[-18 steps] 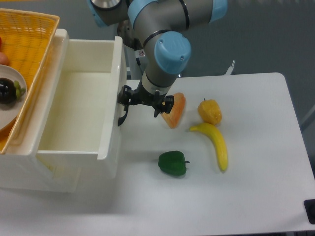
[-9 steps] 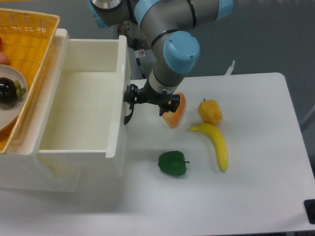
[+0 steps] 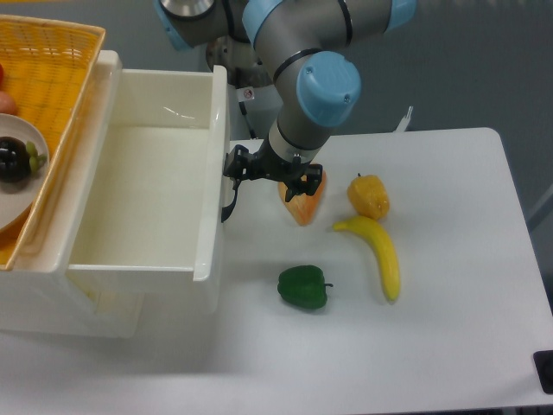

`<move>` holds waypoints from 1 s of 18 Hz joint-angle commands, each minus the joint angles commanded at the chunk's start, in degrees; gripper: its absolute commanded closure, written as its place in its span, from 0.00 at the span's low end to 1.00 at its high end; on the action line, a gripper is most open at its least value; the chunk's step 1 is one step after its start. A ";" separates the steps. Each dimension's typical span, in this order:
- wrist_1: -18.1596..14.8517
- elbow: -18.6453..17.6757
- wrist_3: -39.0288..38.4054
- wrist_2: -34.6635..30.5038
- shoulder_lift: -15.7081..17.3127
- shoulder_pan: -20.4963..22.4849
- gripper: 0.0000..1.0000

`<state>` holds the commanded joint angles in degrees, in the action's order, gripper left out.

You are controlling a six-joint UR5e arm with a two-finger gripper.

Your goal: Slide open the top white drawer

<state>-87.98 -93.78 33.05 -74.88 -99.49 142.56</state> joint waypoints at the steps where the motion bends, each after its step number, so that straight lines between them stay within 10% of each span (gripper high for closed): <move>1: 0.00 0.26 0.00 0.00 0.00 0.09 0.00; 13: 6.84 4.13 3.15 -5.70 -0.17 2.99 0.00; 18: 7.56 3.96 18.70 -12.04 -0.26 3.08 0.00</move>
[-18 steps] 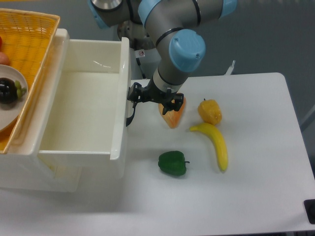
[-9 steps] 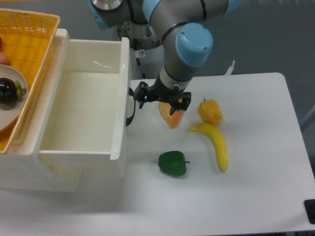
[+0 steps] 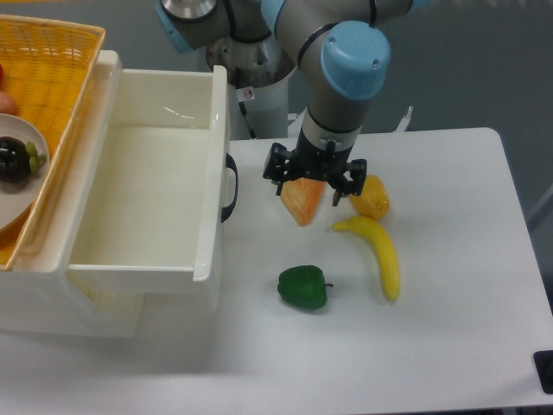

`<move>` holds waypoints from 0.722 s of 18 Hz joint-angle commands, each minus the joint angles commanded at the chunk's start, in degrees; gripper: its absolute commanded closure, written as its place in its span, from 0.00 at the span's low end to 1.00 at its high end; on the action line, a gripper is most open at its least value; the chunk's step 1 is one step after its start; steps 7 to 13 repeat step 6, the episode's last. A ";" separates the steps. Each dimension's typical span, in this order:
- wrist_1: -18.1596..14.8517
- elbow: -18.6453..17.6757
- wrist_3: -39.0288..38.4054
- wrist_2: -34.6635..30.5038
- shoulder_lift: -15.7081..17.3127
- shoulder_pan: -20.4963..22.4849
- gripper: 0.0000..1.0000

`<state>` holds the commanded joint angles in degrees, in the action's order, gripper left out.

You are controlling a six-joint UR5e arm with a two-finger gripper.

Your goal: Slide open the top white drawer

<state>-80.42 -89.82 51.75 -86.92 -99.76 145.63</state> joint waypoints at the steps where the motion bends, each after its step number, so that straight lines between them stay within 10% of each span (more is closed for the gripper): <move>1: 0.17 -0.35 0.54 0.00 0.09 0.26 0.00; 13: 0.26 -0.09 0.81 0.09 0.18 0.97 0.00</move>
